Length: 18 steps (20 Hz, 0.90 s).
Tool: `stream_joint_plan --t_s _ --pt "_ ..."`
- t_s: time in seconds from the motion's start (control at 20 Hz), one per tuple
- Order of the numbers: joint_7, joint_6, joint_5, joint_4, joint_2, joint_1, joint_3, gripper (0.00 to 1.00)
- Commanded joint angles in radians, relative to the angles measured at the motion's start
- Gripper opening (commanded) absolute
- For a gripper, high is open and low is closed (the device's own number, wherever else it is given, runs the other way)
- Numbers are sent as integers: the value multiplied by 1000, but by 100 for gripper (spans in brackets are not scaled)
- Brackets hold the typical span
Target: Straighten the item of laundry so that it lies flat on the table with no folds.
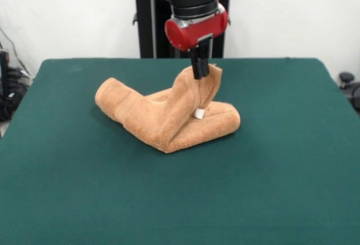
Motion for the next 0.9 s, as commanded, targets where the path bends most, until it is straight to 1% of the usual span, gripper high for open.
stream_joint_plan --t_s 0.05,0.15,0.25,0.35,0.4,0.45,0.55,0.75,0.8,0.9 --pt "21 -31 35 -54 11 17 -59 0" --pt "-10 -34 37 -47 39 17 -50 0" --pt "-118 -14 39 -40 115 7 -20 0" --pt "-249 13 19 -44 173 6 12 0" --pt "-272 28 8 -51 185 13 6 0" --pt "-252 1 -10 -36 172 11 5 0" --pt "-230 -8 -14 -34 177 9 -2 0" --pt "-93 -78 -41 -19 116 16 -25 0" --pt "-64 -95 -48 -15 108 18 -29 100" --pt "-74 -94 -43 -16 114 12 -23 100"
